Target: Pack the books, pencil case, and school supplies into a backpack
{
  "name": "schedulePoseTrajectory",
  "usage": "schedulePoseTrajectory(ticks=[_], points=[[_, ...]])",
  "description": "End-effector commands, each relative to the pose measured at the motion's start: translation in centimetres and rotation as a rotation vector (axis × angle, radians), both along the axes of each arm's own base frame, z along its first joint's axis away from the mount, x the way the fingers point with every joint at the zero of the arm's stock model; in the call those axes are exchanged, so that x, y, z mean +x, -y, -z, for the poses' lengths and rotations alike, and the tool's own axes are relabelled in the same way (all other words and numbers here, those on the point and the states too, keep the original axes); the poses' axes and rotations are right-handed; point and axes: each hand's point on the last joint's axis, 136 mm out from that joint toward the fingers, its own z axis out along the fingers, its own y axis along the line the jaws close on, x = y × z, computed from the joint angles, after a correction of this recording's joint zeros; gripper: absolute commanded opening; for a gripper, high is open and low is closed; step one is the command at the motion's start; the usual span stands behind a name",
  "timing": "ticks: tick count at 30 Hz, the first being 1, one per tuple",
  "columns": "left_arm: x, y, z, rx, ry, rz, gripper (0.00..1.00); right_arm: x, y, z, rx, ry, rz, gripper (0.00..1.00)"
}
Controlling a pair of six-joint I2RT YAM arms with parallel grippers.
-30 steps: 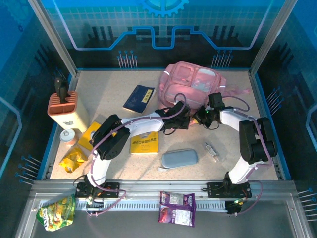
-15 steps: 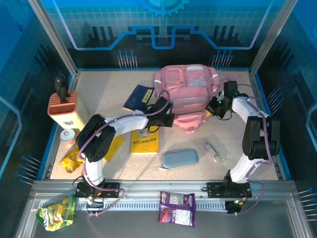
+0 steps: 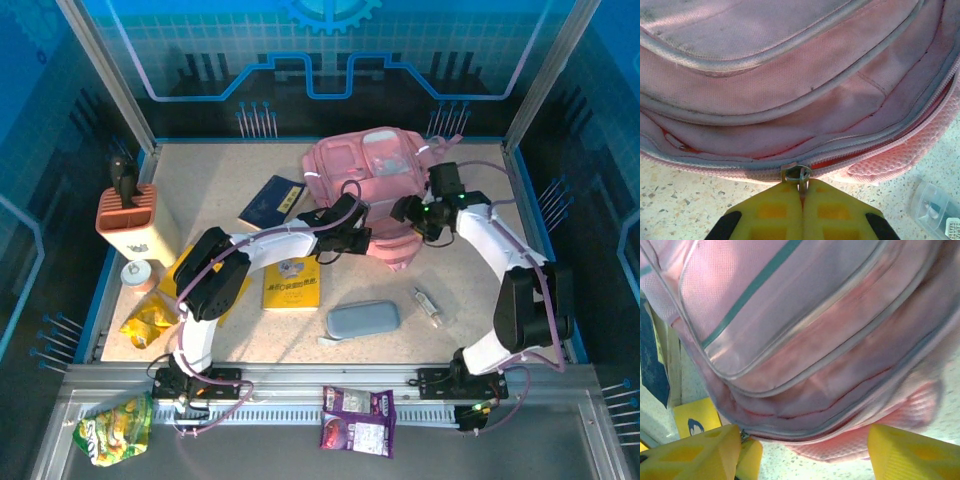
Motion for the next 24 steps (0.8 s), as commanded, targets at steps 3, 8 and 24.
schedulePoseTrajectory(ticks=[3, 8, 24], points=[[-0.1, 1.2, -1.0, -0.057, -0.006, 0.008, 0.00, -0.6, -0.7, 2.8, -0.030, -0.075, 0.168, 0.64], [-0.1, 1.0, -1.1, -0.048, 0.001, 0.009, 0.00, 0.0, -0.8, 4.8, -0.072, -0.114, 0.214, 0.62], [0.4, -2.4, 0.2, 0.113, 0.026, 0.016, 0.00, 0.3, 0.9, 6.2, -0.182, -0.121, 0.235, 0.00]])
